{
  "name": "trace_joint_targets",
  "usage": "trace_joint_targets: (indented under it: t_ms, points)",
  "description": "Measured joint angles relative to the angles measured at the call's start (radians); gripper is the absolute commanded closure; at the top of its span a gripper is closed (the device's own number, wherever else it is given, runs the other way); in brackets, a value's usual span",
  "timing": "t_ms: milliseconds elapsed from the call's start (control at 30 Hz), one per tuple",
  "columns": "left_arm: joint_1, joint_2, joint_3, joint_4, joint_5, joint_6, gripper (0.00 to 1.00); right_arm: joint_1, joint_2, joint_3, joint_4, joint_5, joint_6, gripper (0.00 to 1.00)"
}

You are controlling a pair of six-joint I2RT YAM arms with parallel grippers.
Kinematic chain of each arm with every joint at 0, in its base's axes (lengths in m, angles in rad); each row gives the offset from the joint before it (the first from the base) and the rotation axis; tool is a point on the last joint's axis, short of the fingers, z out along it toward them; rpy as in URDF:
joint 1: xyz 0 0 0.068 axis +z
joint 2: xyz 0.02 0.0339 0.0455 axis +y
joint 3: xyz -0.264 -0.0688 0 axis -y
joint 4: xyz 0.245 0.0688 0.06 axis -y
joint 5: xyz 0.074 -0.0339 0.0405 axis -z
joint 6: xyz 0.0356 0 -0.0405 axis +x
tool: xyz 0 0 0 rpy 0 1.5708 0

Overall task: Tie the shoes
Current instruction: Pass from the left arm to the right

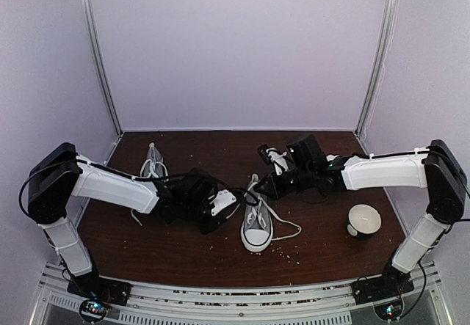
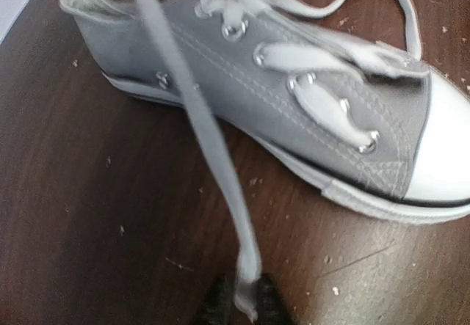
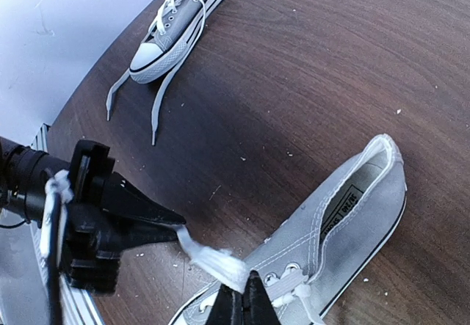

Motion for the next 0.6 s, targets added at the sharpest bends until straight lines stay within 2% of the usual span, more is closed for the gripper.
trace_joint_targets:
  t_ms: [33, 133, 300, 400, 467, 600]
  points:
    - [-0.008, 0.001, 0.006, 0.011, 0.003, 0.006, 0.47, 0.0, 0.0, -0.003, 0.002, 0.002, 0.025, 1.0]
    - [-0.013, -0.008, 0.014, 0.094, -0.001, -0.016, 0.36, 0.0, 0.0, -0.005, 0.011, 0.01, 0.081, 1.0]
    - [-0.014, -0.034, -0.003, 0.256, -0.021, -0.085, 0.35, 0.0, 0.0, -0.005, 0.021, 0.035, 0.185, 1.0]
    - [-0.021, -0.014, -0.002, 0.37, -0.056, -0.177, 0.35, 0.0, 0.0, -0.005, 0.031, 0.043, 0.237, 1.0]
    - [-0.029, 0.026, -0.026, 0.525, -0.073, -0.255, 0.34, 0.0, 0.0, -0.009, 0.043, 0.05, 0.262, 1.0]
    - [-0.064, 0.127, -0.066, 0.726, -0.086, -0.315, 0.33, 0.0, 0.0, -0.022, 0.054, 0.062, 0.291, 1.0]
